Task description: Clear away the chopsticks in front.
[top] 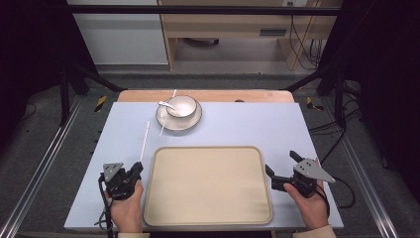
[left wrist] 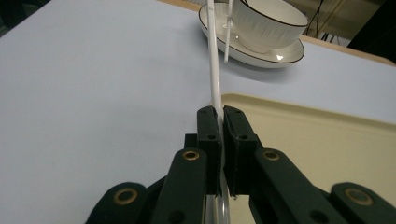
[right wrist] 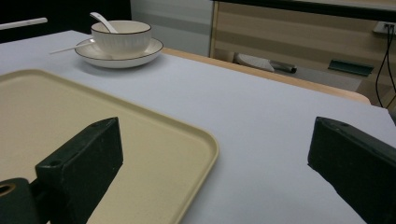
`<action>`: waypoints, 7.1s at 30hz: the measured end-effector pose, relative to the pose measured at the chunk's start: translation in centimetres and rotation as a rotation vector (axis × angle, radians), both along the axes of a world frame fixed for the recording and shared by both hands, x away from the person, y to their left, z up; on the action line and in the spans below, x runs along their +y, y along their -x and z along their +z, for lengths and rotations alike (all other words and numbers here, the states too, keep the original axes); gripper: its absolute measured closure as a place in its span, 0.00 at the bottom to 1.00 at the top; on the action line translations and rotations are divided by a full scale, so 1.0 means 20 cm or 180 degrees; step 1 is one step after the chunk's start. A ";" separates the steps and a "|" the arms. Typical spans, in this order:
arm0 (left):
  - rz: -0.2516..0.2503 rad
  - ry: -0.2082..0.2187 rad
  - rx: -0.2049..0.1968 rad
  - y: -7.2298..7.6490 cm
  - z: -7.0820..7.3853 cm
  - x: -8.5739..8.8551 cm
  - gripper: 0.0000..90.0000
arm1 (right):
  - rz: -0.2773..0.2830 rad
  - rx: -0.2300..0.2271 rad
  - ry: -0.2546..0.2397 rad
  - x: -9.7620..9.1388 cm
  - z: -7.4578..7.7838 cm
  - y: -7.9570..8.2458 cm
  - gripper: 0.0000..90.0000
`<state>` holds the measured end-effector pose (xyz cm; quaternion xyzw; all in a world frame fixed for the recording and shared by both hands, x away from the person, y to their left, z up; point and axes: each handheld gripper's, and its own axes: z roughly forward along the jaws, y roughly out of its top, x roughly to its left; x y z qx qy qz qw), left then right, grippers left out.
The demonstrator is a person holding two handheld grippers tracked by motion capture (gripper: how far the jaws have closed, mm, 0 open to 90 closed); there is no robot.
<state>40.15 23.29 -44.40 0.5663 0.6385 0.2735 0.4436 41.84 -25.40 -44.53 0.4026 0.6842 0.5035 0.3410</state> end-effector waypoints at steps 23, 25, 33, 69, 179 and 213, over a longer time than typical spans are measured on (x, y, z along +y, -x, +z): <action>-0.0113 -0.0254 0.0092 0.23 -0.14 -0.27 0.95 | 0.0088 0.0050 0.0052 0.02 -0.01 0.01 0.04; -0.0099 -0.0241 0.0126 0.26 -0.15 -0.26 0.95 | 0.0090 0.0062 0.0050 0.02 -0.01 0.01 0.04; -0.0036 -0.0196 0.0200 0.28 -0.20 -0.23 0.95 | 0.0093 0.0083 0.0054 0.03 -0.01 0.00 0.04; -0.0384 -0.0316 -0.0012 0.04 0.01 -0.17 0.66 | 0.0125 0.0111 0.0104 0.04 -0.02 0.00 0.04; -0.0427 -0.0508 0.0391 -1.03 0.07 0.03 0.95 | 0.0086 0.0010 0.0182 0.00 -0.01 0.02 0.06; -0.0174 -0.0034 0.0125 -0.47 0.02 0.19 0.95 | 0.0121 0.0002 -0.0055 -0.01 0.00 0.03 0.05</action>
